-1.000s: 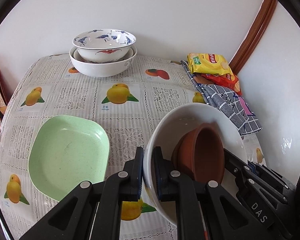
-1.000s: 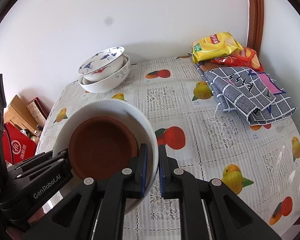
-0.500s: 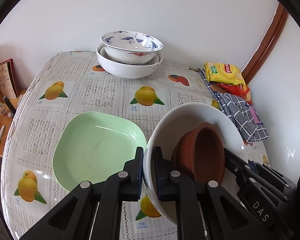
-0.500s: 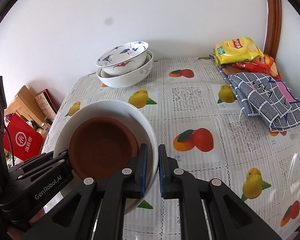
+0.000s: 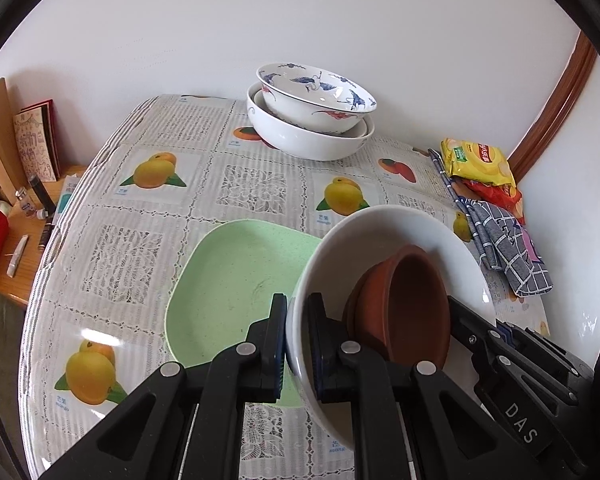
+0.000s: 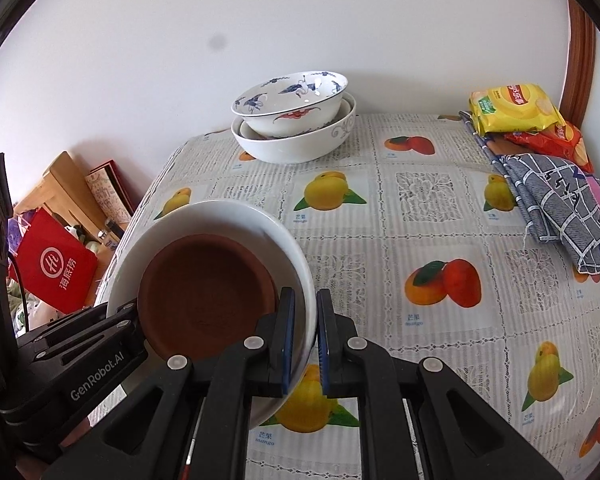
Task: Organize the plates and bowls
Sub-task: 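Lift the white bowl with both grippers and carry it to the plate stack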
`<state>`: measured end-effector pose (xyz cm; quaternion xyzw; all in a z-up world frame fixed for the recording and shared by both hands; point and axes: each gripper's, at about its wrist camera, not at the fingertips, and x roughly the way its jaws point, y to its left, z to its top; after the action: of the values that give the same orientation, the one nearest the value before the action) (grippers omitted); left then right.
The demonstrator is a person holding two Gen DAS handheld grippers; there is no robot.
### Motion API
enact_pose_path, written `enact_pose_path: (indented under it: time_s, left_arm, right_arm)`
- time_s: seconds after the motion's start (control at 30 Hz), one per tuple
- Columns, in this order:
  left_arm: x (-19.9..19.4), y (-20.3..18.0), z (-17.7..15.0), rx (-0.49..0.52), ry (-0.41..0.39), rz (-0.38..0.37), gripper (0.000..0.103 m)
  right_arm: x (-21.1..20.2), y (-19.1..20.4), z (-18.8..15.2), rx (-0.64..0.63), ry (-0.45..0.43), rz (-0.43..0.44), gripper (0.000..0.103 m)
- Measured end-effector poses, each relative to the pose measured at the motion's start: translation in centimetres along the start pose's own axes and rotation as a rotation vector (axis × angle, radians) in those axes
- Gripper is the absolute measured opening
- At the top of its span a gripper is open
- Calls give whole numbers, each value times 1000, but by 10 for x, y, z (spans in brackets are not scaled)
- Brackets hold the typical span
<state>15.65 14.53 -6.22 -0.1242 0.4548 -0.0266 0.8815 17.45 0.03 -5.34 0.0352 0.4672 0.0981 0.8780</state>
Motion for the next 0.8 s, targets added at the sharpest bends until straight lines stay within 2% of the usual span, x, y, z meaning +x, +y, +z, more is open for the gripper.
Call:
enact_pose_path:
  time_s: [0.8]
  left_arm:
    - [26, 44, 9, -54, 29, 46, 11]
  right_arm:
    - [50, 30, 10, -32, 53, 40, 10]
